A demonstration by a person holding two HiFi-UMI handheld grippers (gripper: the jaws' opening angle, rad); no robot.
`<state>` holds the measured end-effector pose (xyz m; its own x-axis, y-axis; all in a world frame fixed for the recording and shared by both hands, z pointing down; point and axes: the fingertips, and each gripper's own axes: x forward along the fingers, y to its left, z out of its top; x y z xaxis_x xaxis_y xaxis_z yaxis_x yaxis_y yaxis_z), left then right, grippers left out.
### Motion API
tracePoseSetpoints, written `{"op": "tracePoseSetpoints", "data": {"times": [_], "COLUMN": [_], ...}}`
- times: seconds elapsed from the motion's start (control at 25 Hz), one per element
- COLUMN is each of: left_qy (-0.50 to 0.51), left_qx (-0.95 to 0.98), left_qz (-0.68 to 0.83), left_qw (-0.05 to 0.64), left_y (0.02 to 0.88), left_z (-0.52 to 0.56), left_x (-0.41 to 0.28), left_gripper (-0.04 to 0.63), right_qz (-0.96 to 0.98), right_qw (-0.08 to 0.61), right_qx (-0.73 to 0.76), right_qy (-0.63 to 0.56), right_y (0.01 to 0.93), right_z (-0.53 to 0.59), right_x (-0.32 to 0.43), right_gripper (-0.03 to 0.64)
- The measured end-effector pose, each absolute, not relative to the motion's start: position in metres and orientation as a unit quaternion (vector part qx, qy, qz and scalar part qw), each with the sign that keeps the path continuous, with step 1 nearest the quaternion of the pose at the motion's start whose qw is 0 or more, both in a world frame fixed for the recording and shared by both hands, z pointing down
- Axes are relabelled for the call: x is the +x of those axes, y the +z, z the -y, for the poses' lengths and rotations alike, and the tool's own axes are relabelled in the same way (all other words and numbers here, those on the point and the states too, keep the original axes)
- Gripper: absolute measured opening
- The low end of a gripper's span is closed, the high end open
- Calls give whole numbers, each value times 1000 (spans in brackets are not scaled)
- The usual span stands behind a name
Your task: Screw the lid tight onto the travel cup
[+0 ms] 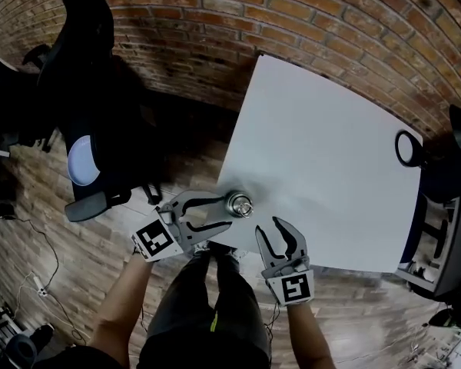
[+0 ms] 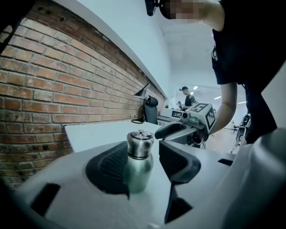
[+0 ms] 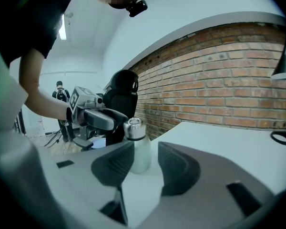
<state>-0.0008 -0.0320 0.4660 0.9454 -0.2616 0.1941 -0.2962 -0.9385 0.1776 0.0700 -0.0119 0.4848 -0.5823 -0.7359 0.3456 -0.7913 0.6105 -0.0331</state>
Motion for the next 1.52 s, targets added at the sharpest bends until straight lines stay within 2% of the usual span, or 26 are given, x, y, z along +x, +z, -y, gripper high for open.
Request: {"op": "tracePoseSetpoints", "data": {"times": [0.12,0.24,0.44,0.6,0.88,1.16,1.52], "left_qy": [93,101,100,86,97,55,24], "left_qx": [971,965,947,930,928,930,925], "left_qz": [189,219,286,340,350,358,379], "left_qw": [114,104,107,113,77,59,-1], "left_y": [466,470,455,430,394,338,273], "left_z": [36,37,45,52,47,53,53], "left_x": [-13,-20,-32,-46,-51,-46,-52], "left_gripper": [120,72,56,41,32,25,23], "right_qz": [875,863,849,846,840,830,823], "right_qw": [152,152,143,136,116,91,46], "right_qx": [450,472,503,510,526,549,566], "right_qy": [95,94,83,73,71,50,21], "right_y": [473,461,435,405,367,327,266], "right_z": [8,8,14,19,18,22,17], "right_x": [77,88,103,109,128,148,161], "right_gripper": [126,59,14,14,12,12,12]}}
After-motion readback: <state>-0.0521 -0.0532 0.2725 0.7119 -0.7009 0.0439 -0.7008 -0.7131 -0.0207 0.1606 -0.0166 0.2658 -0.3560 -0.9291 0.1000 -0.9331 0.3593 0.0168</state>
